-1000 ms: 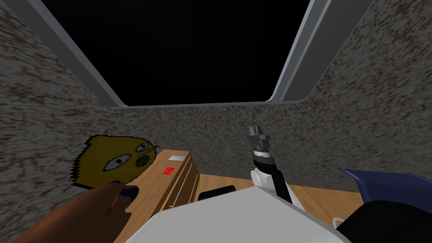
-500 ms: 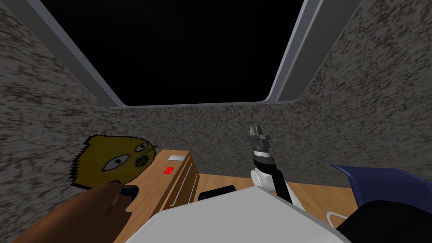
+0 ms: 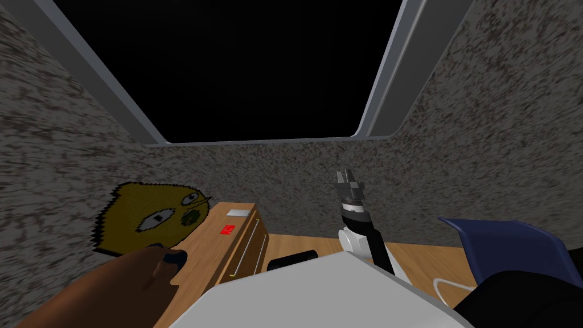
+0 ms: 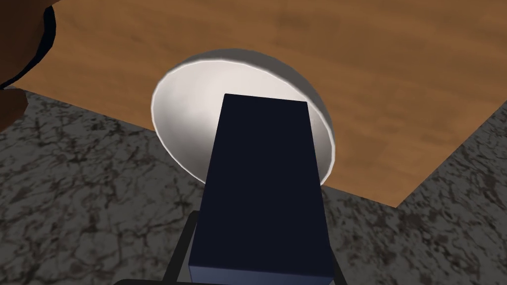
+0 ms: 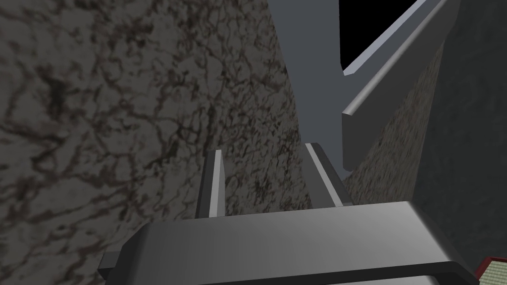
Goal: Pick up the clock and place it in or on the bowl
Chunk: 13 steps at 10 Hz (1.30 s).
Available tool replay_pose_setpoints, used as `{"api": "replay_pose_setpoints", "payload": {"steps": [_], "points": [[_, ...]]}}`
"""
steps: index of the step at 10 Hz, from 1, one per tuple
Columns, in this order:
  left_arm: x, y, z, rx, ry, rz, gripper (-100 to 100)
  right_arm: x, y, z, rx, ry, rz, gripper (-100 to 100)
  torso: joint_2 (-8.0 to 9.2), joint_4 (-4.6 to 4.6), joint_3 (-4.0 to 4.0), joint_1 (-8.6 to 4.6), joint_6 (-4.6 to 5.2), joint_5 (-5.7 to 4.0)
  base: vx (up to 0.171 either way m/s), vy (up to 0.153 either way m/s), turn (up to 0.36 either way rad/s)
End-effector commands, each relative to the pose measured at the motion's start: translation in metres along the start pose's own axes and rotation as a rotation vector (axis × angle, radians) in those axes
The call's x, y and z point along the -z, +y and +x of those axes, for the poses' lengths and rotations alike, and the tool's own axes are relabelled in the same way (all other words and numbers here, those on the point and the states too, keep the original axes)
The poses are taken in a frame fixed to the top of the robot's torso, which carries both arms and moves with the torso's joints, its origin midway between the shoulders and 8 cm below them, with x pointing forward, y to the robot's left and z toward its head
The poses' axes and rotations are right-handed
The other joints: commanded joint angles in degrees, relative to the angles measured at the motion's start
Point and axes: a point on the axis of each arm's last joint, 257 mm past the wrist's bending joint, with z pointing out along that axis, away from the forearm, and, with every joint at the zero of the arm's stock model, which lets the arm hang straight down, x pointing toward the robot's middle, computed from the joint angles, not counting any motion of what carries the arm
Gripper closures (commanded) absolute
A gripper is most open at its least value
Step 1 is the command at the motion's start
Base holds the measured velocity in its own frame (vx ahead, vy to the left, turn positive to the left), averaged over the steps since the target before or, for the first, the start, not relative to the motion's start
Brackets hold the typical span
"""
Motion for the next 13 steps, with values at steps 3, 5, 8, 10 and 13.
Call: {"api": "replay_pose_setpoints", "payload": {"steps": [3, 5, 8, 10, 13], "points": [[0.006, -0.016, -0.023, 0.027, -0.014, 0.018, 100, 0.000, 0.000, 0.000, 0.000, 0.000, 0.000, 0, 0.02, 0.01, 0.01, -0.01, 0.03, -0.05, -0.027, 0.011, -0.037], [0.012, -0.030, -0.040, 0.040, -0.025, 0.033, 100, 0.000, 0.000, 0.000, 0.000, 0.000, 0.000, 0, -0.01, 0.00, 0.00, -0.02, 0.01, -0.03, -0.021, 0.009, -0.032], [0.017, -0.042, -0.054, 0.062, -0.033, 0.044, 100, 0.000, 0.000, 0.000, 0.000, 0.000, 0.000, 0, -0.02, -0.01, -0.02, -0.05, -0.01, -0.06, -0.019, 0.010, -0.027], [0.020, -0.048, -0.060, 0.069, -0.036, 0.048, 100, 0.000, 0.000, 0.000, 0.000, 0.000, 0.000, 0, -0.04, -0.01, -0.02, -0.08, 0.01, -0.08, -0.019, 0.012, -0.027], [0.026, -0.061, -0.074, 0.086, -0.043, 0.058, 100, 0.000, 0.000, 0.000, 0.000, 0.000, 0.000, 0, -0.04, -0.03, -0.04, -0.10, -0.04, -0.07, -0.012, 0.006, -0.014]]}}
